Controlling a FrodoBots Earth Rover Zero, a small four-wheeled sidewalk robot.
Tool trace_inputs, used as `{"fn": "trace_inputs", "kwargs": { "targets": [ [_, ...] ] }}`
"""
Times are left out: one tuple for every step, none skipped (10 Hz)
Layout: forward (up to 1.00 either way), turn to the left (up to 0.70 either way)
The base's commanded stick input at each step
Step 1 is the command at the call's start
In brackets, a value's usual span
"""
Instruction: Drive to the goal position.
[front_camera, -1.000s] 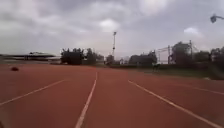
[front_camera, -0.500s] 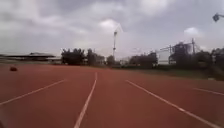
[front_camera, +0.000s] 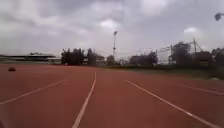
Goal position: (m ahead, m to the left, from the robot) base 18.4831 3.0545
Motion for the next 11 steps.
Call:
{"fn": "trace_inputs", "kwargs": {
  "targets": [
    [0.45, 0.0],
    [0.45, 0.0],
    [0.45, 0.0],
    [0.45, 0.0],
    [0.45, 0.0],
    [0.45, 0.0],
    [0.45, 0.0],
    [0.45, 0.0],
    [0.45, 0.0],
    [0.45, 0.0],
    [0.45, 0.0]
  ]
}}
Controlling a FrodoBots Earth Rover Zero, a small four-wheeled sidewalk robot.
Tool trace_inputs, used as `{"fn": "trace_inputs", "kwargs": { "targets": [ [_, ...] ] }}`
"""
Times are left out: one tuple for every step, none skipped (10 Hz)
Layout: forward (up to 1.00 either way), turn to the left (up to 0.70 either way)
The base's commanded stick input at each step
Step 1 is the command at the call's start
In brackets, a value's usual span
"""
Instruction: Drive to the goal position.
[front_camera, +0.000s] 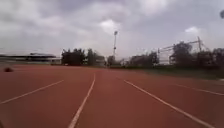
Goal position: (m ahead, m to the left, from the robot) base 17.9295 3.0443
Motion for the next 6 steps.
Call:
{"fn": "trace_inputs", "kwargs": {
  "targets": [
    [0.45, 0.0],
    [0.45, 0.0],
    [0.45, 0.0],
    [0.45, 0.0],
    [0.45, 0.0],
    [0.45, 0.0]
  ]
}}
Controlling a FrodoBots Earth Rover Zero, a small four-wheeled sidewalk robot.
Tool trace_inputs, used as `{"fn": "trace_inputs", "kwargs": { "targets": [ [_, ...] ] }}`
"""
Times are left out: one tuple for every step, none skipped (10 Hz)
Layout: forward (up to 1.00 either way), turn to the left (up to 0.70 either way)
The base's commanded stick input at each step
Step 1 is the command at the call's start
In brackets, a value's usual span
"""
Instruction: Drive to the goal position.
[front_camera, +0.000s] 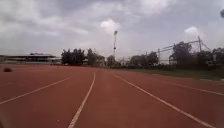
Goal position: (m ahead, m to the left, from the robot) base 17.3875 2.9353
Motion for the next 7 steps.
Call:
{"fn": "trace_inputs", "kwargs": {
  "targets": [
    [0.45, 0.0],
    [0.45, 0.0],
    [0.45, 0.0],
    [0.45, 0.0],
    [0.45, 0.0],
    [0.45, 0.0],
    [0.45, 0.0]
  ]
}}
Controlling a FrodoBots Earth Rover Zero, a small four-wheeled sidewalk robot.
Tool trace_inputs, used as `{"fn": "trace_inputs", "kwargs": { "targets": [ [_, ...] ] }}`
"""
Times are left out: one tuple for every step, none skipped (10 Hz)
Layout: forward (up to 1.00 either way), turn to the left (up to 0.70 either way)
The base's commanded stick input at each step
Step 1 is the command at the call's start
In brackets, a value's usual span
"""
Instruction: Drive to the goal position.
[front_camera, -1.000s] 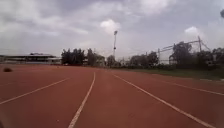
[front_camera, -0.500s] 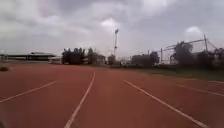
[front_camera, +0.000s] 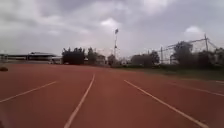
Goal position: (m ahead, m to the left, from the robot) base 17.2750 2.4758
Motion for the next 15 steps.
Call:
{"fn": "trace_inputs", "kwargs": {
  "targets": [
    [0.45, 0.0],
    [0.45, 0.0],
    [0.45, 0.0],
    [0.45, 0.0],
    [0.45, 0.0],
    [0.45, 0.0],
    [0.45, 0.0],
    [0.45, 0.0],
    [0.45, 0.0],
    [0.45, 0.0],
    [0.45, 0.0],
    [0.45, 0.0],
    [0.45, 0.0],
    [0.45, 0.0],
    [0.45, 0.0]
  ]
}}
